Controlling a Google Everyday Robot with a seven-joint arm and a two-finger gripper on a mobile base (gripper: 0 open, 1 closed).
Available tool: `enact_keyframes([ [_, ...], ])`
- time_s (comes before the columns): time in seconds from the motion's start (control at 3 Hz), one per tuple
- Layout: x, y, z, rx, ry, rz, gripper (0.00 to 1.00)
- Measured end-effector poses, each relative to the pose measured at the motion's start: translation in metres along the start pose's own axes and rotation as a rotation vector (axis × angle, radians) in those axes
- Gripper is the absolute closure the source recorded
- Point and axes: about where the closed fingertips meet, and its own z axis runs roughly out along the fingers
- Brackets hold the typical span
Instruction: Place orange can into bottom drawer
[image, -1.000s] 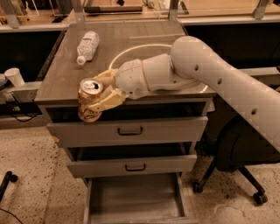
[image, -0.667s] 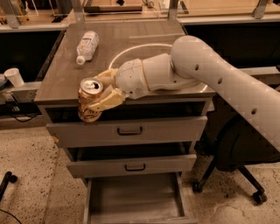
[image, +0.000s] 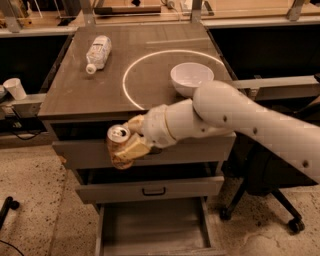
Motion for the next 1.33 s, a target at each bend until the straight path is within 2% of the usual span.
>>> enact_keyframes([
  [0.33,0.043,0.022,-0.009,0.109,0.051,0.063,1.00],
  [0.67,0.056,0.025,-0.011,0.136,0.064,0.079,1.00],
  [1.0,0.085,0.027,0.002,0.130,0.061,0.124,1.00],
  [1.33,0.144,0.047,0.033,0.083,0.011,0.090,1.00],
])
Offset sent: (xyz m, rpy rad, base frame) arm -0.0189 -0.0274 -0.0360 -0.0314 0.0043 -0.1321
